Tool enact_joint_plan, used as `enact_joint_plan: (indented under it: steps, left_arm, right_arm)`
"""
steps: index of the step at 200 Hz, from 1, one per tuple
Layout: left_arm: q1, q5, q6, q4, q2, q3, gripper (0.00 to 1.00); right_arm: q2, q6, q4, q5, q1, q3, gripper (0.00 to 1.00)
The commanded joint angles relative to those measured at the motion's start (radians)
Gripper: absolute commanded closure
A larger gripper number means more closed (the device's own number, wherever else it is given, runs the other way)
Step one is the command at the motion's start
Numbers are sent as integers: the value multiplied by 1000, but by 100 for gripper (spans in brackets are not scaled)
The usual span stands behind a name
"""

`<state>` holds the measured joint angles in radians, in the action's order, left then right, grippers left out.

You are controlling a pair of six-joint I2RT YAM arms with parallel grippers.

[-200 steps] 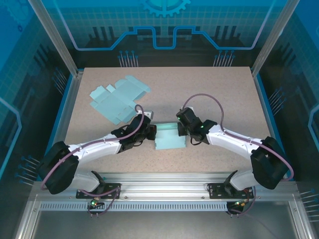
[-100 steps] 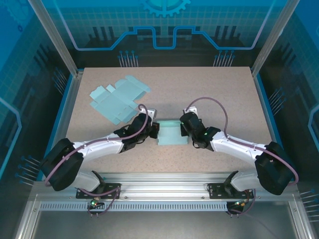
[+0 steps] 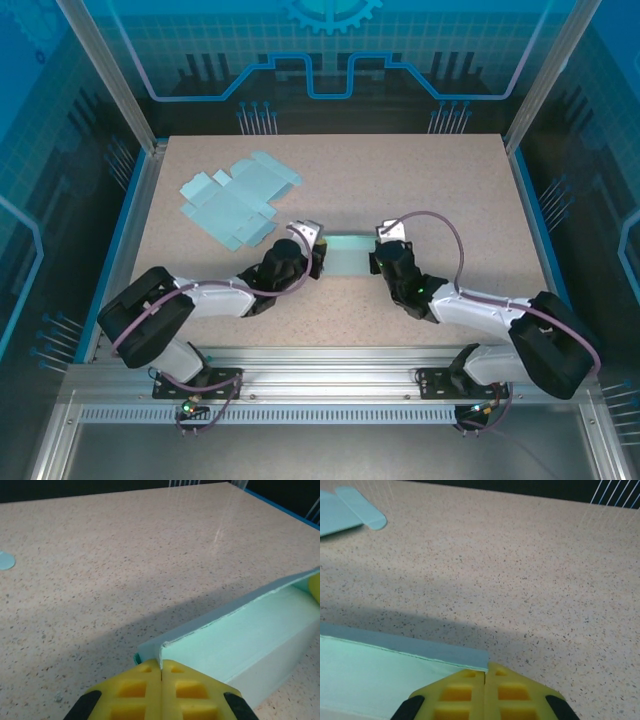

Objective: Fold the paper box

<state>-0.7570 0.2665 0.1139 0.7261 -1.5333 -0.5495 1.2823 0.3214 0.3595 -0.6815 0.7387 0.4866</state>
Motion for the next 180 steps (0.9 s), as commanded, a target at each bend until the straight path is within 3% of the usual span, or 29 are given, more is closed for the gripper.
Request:
enact_joint_plan:
  steps: [1,38,74,93,119,160,180]
  left_arm:
    - [-75,-100,-95,263,-26,46,100]
    - [-116,-62,-110,394,-69,132,99]
    - [-138,-54,-89,398,-77,163,91]
    - [-143,-49,-69,400,-52,182,81]
    - [-142,-48,-38,357,25,190,58]
    - [-143,-19,72,168,218,165,34]
    - [-143,49,141,-9,326,124,22]
  right_arm:
    - [-31,-25,162,96,44,-57,100]
    - [-72,-41,176,50,80,-126,100]
    - [-89,-32,152,-2,108,-160,100]
    - [-96,-24,136,-15,110,-167,100]
    - [-100,-22,117,-32,111,-164,100]
    - [-89,-21,112,-40,111,-155,100]
    - [-78,-18,116,-40,111,-154,100]
